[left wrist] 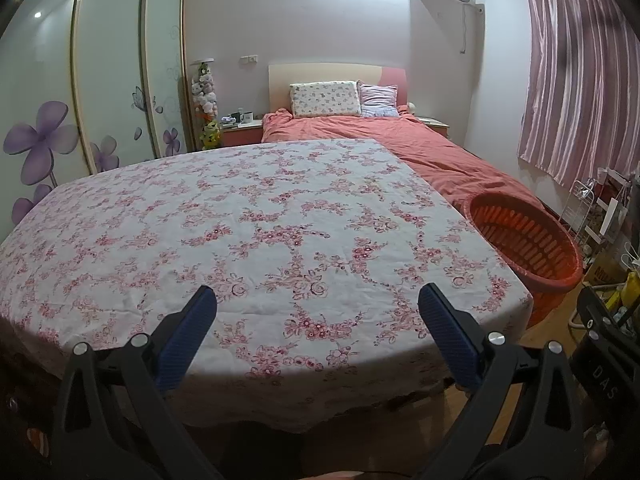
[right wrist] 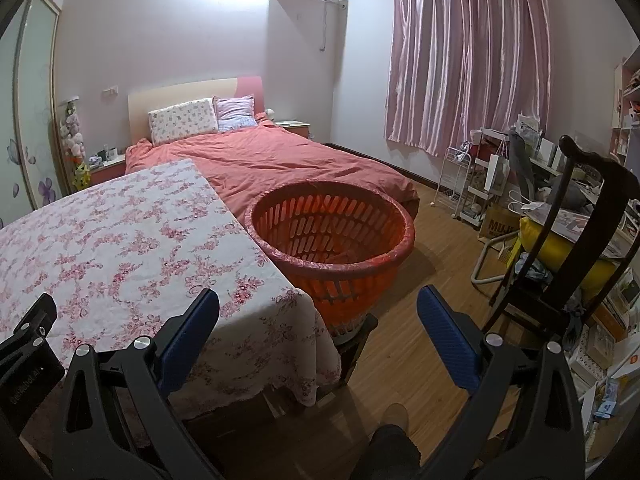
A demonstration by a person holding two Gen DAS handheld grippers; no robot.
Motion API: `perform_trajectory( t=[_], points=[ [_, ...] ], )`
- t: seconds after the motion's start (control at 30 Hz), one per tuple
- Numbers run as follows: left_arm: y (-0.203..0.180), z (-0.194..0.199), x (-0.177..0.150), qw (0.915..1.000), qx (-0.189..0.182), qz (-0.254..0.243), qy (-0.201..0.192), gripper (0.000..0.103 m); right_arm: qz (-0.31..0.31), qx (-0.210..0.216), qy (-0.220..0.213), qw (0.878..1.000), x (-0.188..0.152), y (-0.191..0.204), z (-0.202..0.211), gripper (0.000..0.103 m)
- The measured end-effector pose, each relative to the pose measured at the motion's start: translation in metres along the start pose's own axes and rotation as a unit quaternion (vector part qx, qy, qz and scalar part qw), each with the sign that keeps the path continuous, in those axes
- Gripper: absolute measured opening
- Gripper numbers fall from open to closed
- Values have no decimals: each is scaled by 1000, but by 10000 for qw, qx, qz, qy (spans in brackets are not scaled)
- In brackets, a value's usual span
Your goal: Collect trash
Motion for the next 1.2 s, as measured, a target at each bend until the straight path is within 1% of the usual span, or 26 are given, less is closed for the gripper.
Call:
perform_trajectory(
  t=[1.2],
  points=[
    [-2,11,7,9999,-12,24,-145,99,-42,33,-53,10000,5,2,5,98]
  ],
)
Point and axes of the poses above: each gripper's, at about its wrist camera, not at the fingertips, and z roughly against the way its jaws point, y to its left, x to its top, the point moved 8 cm from there along -z, roughly the way its jaws point, and after that the axes turned 11 degrees about -z, right-handed, at the moved point
